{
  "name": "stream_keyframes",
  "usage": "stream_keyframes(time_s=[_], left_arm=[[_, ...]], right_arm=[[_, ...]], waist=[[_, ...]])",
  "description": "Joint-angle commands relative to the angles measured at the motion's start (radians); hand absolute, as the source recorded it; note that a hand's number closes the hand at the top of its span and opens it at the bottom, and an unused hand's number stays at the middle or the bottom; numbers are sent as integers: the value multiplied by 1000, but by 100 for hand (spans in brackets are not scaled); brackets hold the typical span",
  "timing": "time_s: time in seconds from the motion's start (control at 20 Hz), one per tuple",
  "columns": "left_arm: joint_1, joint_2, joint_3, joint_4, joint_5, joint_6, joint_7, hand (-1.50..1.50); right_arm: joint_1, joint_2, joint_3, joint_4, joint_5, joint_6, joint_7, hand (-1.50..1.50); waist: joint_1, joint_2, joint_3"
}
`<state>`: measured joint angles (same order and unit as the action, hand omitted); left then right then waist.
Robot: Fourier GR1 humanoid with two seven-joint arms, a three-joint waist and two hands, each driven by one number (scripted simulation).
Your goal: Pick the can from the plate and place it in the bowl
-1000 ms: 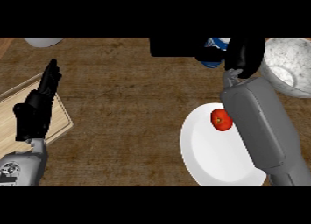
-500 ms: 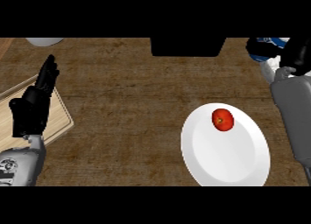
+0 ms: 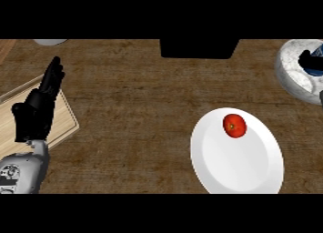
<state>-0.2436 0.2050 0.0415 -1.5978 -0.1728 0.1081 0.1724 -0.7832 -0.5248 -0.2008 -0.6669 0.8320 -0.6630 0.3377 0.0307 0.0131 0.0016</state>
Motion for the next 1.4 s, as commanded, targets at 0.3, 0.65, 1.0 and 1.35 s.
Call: stream_keyframes(time_s=[0.3, 0.65, 1.0, 1.35], left_arm=[[-21, -22, -23, 18, -14, -1, -13, 0], [-22, -9, -14, -14, -2, -14, 12, 0], [-13, -1, 13, 16, 1, -9, -14, 0], [-24, 9, 32, 16, 6, -19, 3, 0]], right_arm=[[-67, -88, -185, 325, -153, -4, -211, 150], [-42, -77, -298, 346, -302, 104, -487, -150], [-36, -123, -427, 365, -432, 146, -687, -150], [19, -137, -516, 388, -550, 264, -792, -150]], waist=[[25, 14, 4], [38, 17, 8], [23, 13, 5], [-12, -2, 1]])
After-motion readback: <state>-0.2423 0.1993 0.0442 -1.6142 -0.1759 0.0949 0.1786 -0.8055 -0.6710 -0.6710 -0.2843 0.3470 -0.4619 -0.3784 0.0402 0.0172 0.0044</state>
